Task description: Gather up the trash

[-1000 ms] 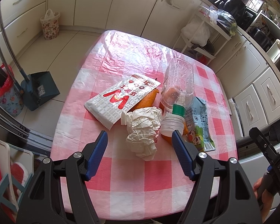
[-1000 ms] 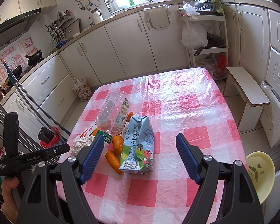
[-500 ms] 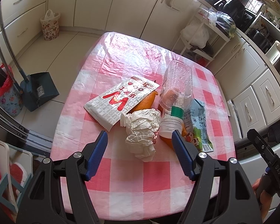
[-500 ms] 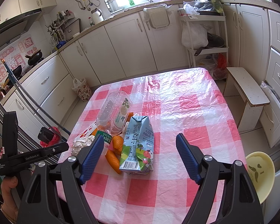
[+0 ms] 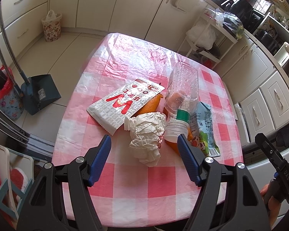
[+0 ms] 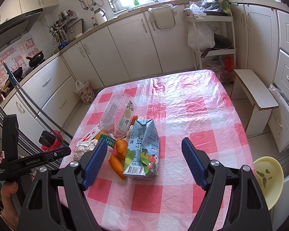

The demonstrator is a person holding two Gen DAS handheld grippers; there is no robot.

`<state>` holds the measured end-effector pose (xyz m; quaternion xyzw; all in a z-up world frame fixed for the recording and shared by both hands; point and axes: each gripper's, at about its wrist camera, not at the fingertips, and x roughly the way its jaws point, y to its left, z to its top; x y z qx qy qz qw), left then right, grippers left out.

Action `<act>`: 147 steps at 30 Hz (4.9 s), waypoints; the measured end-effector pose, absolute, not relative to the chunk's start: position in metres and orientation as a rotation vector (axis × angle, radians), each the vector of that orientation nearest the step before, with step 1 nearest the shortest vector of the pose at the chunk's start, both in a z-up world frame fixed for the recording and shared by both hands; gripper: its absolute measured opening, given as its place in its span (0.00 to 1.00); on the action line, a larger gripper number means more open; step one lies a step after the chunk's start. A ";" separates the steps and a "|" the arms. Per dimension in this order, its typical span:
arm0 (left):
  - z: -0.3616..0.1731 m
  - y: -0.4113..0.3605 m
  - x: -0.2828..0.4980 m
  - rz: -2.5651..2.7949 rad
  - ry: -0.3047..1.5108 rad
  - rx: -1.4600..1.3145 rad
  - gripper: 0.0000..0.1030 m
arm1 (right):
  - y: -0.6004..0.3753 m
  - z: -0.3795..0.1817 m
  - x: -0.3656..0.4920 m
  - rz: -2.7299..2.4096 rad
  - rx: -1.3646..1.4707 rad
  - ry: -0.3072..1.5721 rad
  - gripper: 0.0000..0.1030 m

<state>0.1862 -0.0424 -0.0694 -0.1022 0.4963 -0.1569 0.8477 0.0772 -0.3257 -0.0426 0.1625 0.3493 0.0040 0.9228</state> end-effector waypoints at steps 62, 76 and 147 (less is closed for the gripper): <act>-0.067 -0.037 0.184 -0.336 1.040 -0.230 0.66 | -0.328 -0.037 0.077 0.013 0.329 0.708 0.76; -0.068 -0.036 0.185 -0.355 1.041 -0.252 0.66 | -0.342 -0.049 0.086 -0.003 0.348 0.758 0.76; -0.026 -0.210 0.176 -0.730 0.936 -0.209 0.52 | -0.540 -0.113 -0.026 -0.148 0.668 0.779 0.58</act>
